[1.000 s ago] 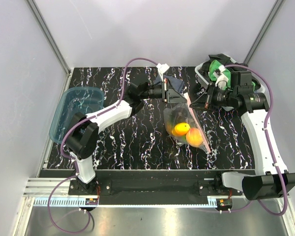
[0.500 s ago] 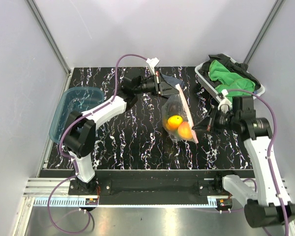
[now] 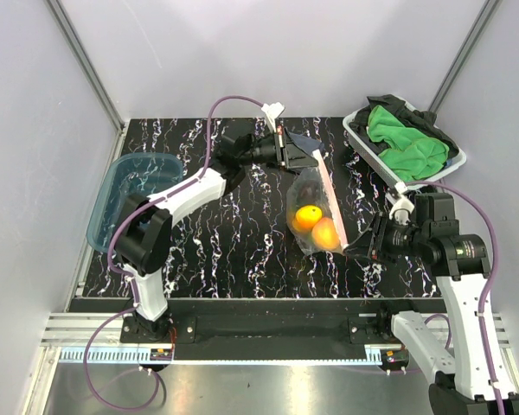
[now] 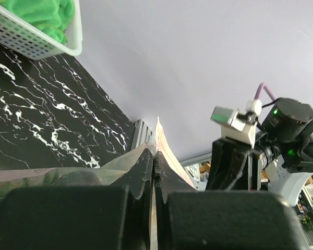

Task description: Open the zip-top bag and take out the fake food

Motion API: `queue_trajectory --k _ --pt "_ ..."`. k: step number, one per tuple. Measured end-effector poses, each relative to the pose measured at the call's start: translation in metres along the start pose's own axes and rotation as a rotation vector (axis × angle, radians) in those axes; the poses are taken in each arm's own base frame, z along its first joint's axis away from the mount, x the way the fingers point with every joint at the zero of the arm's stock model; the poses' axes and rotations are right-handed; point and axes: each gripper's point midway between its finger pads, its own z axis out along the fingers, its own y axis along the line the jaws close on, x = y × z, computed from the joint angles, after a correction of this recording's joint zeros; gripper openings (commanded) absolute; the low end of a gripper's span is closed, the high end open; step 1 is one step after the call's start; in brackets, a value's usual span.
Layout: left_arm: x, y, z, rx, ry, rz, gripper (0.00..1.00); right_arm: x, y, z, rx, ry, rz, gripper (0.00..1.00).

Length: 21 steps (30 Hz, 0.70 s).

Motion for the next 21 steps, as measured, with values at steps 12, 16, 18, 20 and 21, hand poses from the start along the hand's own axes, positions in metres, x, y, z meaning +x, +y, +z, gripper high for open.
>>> queue_trajectory --k 12,16,18,20,21 --pt "0.024 0.000 -0.006 0.005 0.021 -0.009 0.00 -0.037 0.017 -0.002 0.042 0.026 0.035 0.71" --pt "0.029 -0.009 -0.008 0.035 0.026 0.000 0.00 -0.065 0.019 -0.003 0.090 -0.037 0.003 0.69" --pt "0.030 -0.014 -0.010 0.051 0.022 0.006 0.00 -0.074 0.017 -0.001 0.104 -0.060 -0.010 0.67" --pt "0.031 -0.017 -0.011 0.062 0.020 0.007 0.00 -0.081 0.015 0.002 0.113 -0.074 -0.015 0.60" --pt "0.032 -0.018 -0.012 0.065 0.022 0.006 0.00 -0.085 0.013 0.004 0.118 -0.083 -0.021 0.58"
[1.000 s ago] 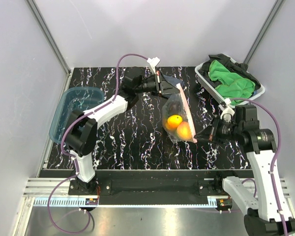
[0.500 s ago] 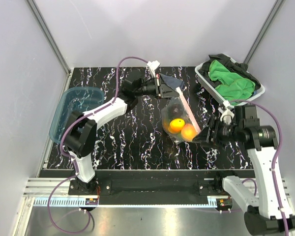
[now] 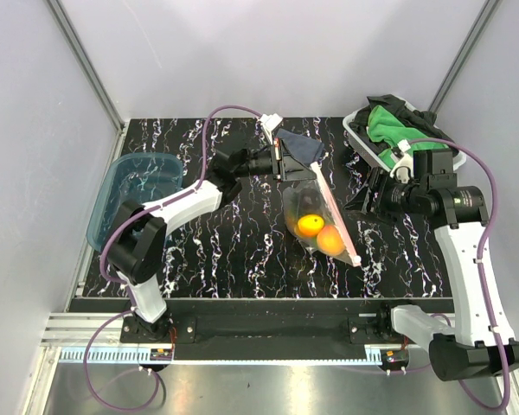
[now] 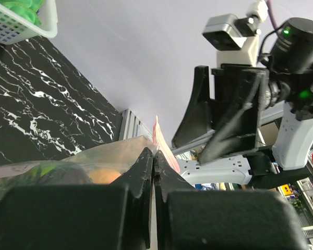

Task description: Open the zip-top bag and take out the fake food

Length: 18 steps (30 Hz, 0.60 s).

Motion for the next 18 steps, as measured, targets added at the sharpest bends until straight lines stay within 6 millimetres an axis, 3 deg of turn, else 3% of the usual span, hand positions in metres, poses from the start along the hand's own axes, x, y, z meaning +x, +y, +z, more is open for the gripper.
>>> queue_trajectory --k 13,18 --pt "0.003 -0.005 0.000 0.022 0.007 -0.011 0.00 0.005 -0.005 0.043 -0.120 0.091 -0.010 0.52" --pt "0.005 -0.006 0.001 0.025 0.011 -0.015 0.00 0.010 -0.004 0.046 -0.157 0.114 -0.031 0.54"
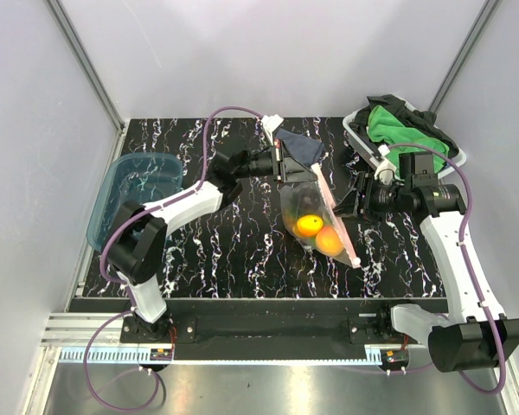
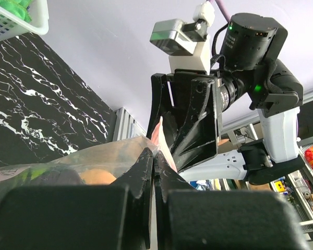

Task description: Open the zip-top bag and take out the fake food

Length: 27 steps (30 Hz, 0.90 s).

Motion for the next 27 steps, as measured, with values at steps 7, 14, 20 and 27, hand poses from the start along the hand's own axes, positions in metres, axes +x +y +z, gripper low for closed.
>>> queue_trajectory --k 7,14,20,27 --pt "0.005 -0.003 0.004 0.008 0.011 -0.006 0.00 0.002 0.004 0.005 -0.056 0.012 -0.018 0.47" --pt "0.007 -0.006 0.006 0.012 0.017 -0.007 0.01 0.006 0.002 0.011 -0.088 0.029 -0.010 0.10" --pt "0.001 -0.005 0.012 -0.034 0.020 0.041 0.49 0.006 0.006 0.008 -0.088 0.022 0.021 0.00" --pt "-0.009 -0.024 -0.001 -0.287 -0.015 0.226 0.75 -0.006 0.033 -0.017 -0.104 -0.068 0.024 0.00"
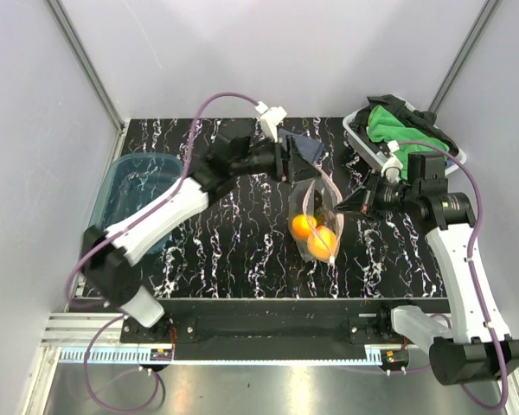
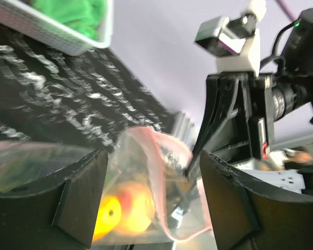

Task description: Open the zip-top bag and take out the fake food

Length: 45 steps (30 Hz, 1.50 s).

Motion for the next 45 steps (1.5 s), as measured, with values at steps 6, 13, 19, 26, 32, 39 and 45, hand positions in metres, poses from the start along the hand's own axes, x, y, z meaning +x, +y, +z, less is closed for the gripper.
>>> queue_trajectory --k 6,13,19,26,32,39,45 --pt "-0.005 -0.048 -0.048 -0.131 -0.091 0.150 0.78 0.001 0.008 -0.010 0.009 -0.035 0.030 0.00" --pt "0.027 -0.088 -0.049 -0.167 -0.023 0.174 0.68 0.000 0.015 -0.019 0.020 -0.061 0.045 0.00" --pt "0.069 -0.036 -0.024 -0.370 0.136 0.108 0.66 0.004 0.018 -0.024 0.016 -0.069 0.047 0.00" --pt "0.075 -0.013 -0.019 -0.483 0.192 0.085 0.35 0.012 0.020 -0.031 0.020 -0.076 0.044 0.00" --pt "0.071 -0.021 -0.008 -0.458 0.206 0.063 0.00 0.016 0.011 -0.037 0.083 -0.105 0.039 0.00" --pt "0.053 -0.045 0.009 -0.383 0.208 0.063 0.00 0.007 -0.007 -0.057 0.252 -0.196 -0.003 0.00" --pt "0.050 -0.049 0.005 -0.381 0.220 0.089 0.00 0.001 -0.002 -0.073 0.290 -0.241 -0.077 0.00"
